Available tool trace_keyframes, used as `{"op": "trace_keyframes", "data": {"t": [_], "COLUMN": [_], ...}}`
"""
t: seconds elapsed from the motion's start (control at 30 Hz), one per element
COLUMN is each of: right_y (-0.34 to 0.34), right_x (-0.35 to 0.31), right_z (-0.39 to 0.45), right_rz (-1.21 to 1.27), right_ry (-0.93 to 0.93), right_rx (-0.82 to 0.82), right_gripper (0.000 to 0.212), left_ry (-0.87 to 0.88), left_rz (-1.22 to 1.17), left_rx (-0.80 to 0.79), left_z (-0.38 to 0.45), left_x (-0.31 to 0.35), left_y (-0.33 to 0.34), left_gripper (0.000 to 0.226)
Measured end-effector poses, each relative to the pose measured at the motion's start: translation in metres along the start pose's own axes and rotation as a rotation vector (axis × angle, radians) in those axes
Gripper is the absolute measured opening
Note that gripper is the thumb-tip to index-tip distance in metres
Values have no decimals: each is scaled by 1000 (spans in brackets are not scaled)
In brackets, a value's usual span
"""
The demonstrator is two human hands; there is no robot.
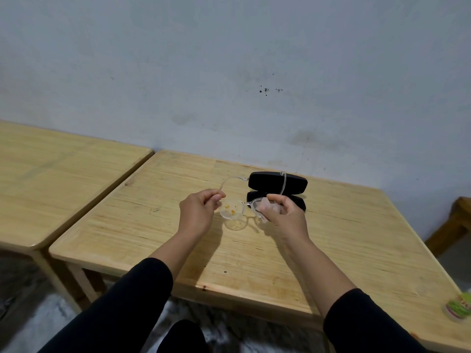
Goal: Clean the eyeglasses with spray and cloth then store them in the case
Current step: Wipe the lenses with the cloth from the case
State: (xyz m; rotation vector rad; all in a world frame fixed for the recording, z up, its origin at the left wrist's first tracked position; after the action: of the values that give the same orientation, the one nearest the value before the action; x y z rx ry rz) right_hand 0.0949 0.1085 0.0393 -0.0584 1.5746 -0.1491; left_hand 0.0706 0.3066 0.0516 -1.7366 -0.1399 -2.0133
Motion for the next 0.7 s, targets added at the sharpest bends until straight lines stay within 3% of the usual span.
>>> {"op": "trace_keyframes", "data": {"t": [0.2, 0.7], "right_y": [-5, -15], "right_x": [-6, 2], "right_z": [-1, 3], "right_rz": [-78, 88], "right_ry": [-113, -17], "right_rx": [219, 330], "right_gripper": [15, 17], "left_ry": [6, 43], "left_rz": [-34, -41], "left_rx": [-15, -56], "left_z": [-1, -1], "left_x": [3, 12], "left_y": [6, 15], "left_gripper": [17, 18]}}
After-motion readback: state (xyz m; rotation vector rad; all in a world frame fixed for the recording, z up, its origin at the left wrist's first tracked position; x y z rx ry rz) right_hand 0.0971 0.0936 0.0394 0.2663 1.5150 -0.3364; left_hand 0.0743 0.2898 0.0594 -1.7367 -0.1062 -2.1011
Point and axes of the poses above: each hand's wrist, its own z-axis towards the middle knuckle, its own y-axis out of the palm, x = y × z, the point moved 4 cm from there along z, towards the middle knuckle, and after that the axes turned 2 degrees about -z, right-handed, at the moved point
